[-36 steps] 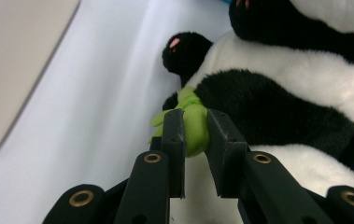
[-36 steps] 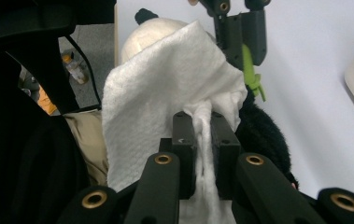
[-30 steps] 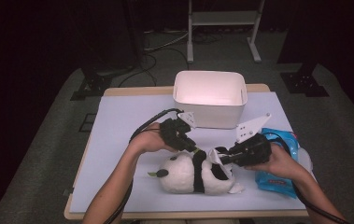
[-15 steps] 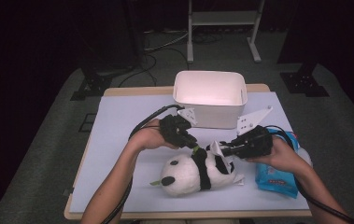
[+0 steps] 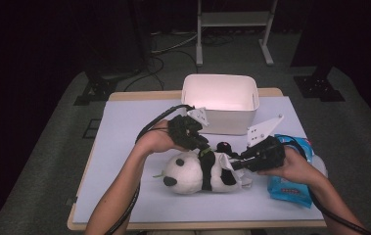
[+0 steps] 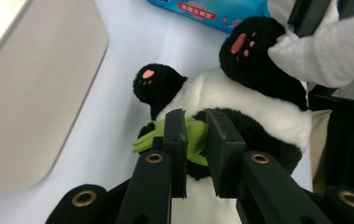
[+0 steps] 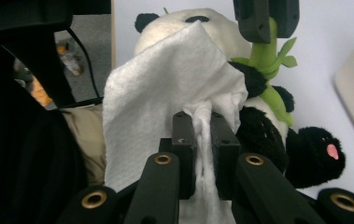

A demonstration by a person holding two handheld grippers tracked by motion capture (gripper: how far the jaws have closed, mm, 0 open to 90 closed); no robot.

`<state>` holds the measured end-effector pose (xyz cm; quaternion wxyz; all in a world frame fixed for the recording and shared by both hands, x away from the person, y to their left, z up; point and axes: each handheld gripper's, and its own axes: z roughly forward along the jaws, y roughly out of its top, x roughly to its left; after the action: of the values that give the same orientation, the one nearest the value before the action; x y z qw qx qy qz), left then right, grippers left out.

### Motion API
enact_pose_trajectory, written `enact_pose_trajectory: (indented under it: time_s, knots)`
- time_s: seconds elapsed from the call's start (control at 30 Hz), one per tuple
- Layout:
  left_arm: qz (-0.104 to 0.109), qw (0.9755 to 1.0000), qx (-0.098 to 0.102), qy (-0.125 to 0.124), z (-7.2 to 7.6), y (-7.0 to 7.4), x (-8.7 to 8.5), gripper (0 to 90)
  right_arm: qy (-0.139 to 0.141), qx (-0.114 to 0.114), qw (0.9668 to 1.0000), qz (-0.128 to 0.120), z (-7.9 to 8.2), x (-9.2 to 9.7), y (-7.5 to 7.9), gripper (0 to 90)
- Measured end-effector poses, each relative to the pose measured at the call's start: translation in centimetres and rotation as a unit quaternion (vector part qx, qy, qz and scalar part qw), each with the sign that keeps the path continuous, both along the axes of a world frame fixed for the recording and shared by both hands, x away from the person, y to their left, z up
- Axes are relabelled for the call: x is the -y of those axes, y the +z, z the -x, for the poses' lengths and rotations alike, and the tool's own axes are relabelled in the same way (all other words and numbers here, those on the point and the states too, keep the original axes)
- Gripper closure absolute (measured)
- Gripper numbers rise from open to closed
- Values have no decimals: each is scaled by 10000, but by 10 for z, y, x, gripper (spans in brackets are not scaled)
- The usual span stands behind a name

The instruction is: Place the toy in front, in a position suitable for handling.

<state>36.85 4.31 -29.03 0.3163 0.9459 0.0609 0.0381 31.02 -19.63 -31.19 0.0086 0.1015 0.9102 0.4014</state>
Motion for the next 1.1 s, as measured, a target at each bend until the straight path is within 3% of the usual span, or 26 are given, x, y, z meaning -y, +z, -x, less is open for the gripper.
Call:
enact_pose_trajectory:
  time_s: [0.17, 0.37, 0.47, 0.6, 0.87, 1.1]
  knots:
    - [63, 9998, -61, -155, 4, -2, 1, 785, -17, 12, 9999, -107, -2, 3, 4, 828]
    - [118, 9992, -66, -369, 13, -2, -1, 777, -382, 93, 9991, -172, -16, 13, 12, 828]
    - [118, 9995, -40, -305, 13, 0, -1, 778, -410, -27, 9992, -7, -22, 8, 5, 828]
    - [152, 9995, -3, -265, 15, 2, -1, 779, -216, -250, 9994, 105, -21, -1, -7, 827]
    - [158, 9994, 15, -293, 19, 4, 0, 778, -177, -249, 9993, 212, -20, 0, -11, 825]
    - [141, 9989, -213, -389, 24, -5, -4, 734, -245, -363, 9988, 231, -20, 3, -21, 825]
